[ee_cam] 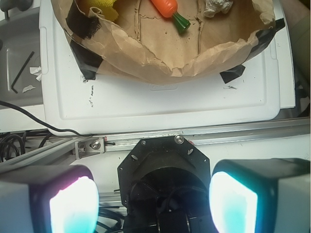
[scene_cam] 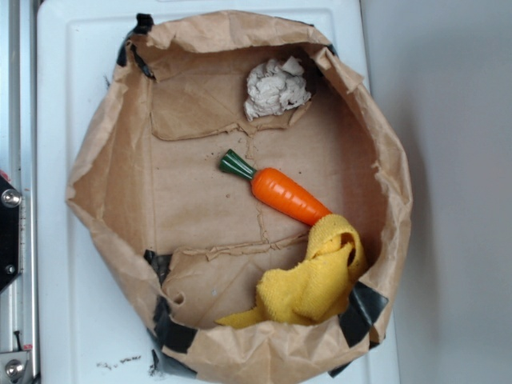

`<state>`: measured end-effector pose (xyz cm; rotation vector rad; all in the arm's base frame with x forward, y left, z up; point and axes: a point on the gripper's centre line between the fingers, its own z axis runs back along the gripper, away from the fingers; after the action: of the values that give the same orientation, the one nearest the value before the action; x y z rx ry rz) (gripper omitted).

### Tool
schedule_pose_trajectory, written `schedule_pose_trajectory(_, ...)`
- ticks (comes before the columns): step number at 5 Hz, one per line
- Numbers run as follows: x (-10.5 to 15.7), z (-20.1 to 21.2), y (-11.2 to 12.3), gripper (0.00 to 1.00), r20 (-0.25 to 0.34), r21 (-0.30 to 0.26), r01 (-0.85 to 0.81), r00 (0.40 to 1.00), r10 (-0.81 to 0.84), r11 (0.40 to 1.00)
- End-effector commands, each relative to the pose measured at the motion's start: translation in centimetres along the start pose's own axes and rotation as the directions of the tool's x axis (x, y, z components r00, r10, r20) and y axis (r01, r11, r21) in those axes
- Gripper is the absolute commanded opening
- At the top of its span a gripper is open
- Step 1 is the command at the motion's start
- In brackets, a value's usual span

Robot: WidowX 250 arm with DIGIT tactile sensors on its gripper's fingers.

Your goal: Grab the white paper.

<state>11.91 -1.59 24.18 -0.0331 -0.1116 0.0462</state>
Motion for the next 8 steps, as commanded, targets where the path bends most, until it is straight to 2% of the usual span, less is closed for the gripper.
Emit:
schedule_pose_trajectory(1,0.0,0.0,0.0,1.00,0.000,0.000,0.000,1.000,0.000,1.000)
schedule_pose_trajectory(3,7.2,-1.5,2.2,1.00,0.033,0.027,-0.089,0.996,0.089,0.996)
schedule_pose_trajectory(4,8.8,-1.5,4.3,1.00,0.099,0.046,-0.188,0.978,0.183,0.981)
schedule_pose_trajectory(5,11.6,-2.3,7.1,1.00,0.228,0.072,-0.424,0.888,0.399,0.903)
schedule_pose_trajectory(8,11.6,-2.3,7.1,1.00,0.228,0.072,-0.424,0.888,0.399,0.903)
